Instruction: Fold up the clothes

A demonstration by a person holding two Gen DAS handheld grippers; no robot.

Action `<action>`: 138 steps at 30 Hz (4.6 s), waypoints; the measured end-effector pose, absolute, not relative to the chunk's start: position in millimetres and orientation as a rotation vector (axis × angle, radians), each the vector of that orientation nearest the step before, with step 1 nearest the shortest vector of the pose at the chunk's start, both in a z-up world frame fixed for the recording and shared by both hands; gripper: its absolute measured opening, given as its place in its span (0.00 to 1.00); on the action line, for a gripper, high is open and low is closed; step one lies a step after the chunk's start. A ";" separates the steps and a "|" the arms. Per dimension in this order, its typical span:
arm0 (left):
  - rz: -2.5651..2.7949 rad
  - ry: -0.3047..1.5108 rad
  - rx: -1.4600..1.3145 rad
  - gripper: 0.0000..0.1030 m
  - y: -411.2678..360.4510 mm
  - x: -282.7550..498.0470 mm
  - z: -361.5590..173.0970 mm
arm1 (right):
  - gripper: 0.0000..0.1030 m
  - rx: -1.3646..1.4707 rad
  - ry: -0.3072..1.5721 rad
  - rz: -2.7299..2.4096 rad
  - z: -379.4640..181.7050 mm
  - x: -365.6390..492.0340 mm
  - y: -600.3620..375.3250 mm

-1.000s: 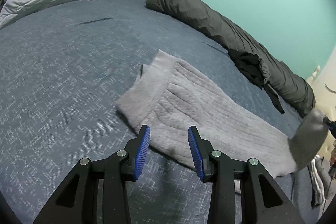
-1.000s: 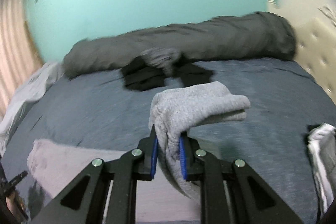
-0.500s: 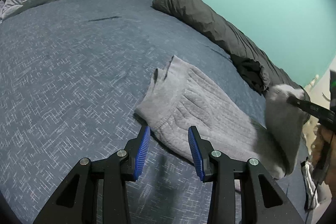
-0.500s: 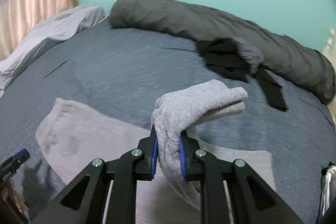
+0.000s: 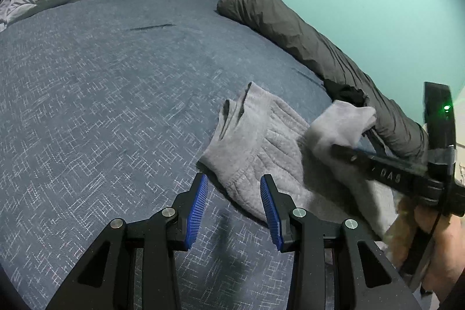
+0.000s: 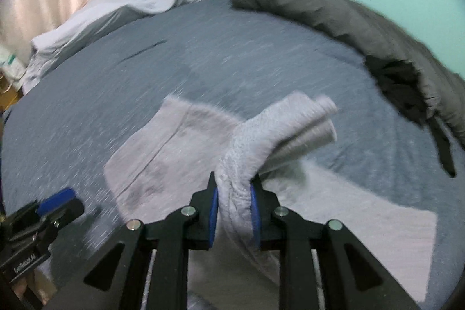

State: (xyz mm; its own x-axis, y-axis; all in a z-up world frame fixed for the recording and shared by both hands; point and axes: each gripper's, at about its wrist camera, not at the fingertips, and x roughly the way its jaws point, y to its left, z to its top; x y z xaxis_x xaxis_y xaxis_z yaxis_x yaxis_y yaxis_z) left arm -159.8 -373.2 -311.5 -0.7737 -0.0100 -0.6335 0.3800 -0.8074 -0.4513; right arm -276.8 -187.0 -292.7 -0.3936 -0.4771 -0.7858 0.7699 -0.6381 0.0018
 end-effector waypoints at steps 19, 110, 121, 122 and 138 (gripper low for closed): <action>-2.757 0.858 0.941 0.49 -340.7 -200.4 -302.8 | 0.60 1.049 0.062 -2.210 -267.1 -315.0 -61.4; -2.822 0.746 1.193 0.36 -238.9 -234.2 -337.3 | 0.25 1.418 -0.232 -2.606 -303.7 -376.6 323.7; -2.871 0.707 1.240 0.36 -209.0 -254.5 -345.3 | 0.56 1.330 -0.339 -2.794 -299.7 -360.4 341.3; -2.871 0.710 1.245 0.36 -207.6 -255.8 -346.6 | 0.52 1.304 -0.385 -2.765 -297.0 -356.8 340.0; -2.888 0.764 1.274 0.43 -206.4 -252.9 -353.4 | 0.09 1.364 -0.147 -2.426 -359.3 -318.2 165.9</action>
